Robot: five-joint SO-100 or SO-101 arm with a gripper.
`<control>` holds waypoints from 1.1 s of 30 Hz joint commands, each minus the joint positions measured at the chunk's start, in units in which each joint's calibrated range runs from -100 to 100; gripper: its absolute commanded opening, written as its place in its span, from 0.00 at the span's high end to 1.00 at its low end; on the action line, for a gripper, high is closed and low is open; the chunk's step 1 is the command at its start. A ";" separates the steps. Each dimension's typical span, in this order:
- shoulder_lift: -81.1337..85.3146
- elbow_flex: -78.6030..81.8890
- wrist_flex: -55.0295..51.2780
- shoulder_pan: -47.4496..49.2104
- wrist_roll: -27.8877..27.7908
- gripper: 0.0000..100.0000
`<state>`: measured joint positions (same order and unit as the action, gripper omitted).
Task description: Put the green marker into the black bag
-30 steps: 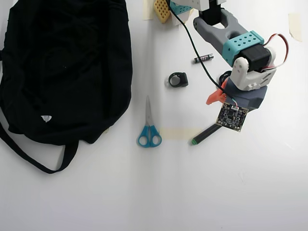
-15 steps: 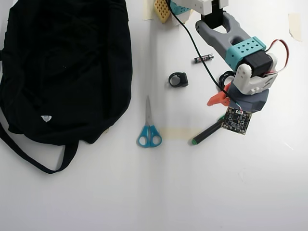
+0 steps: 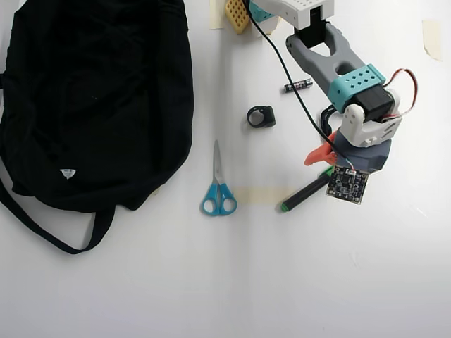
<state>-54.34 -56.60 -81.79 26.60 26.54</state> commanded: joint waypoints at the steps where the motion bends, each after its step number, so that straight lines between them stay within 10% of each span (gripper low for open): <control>1: 0.81 -1.62 0.83 0.03 0.62 0.61; 33: -2.67 -3.86 1.86 -1.77 1.20 0.61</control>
<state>-57.82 -56.84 -80.68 25.20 27.96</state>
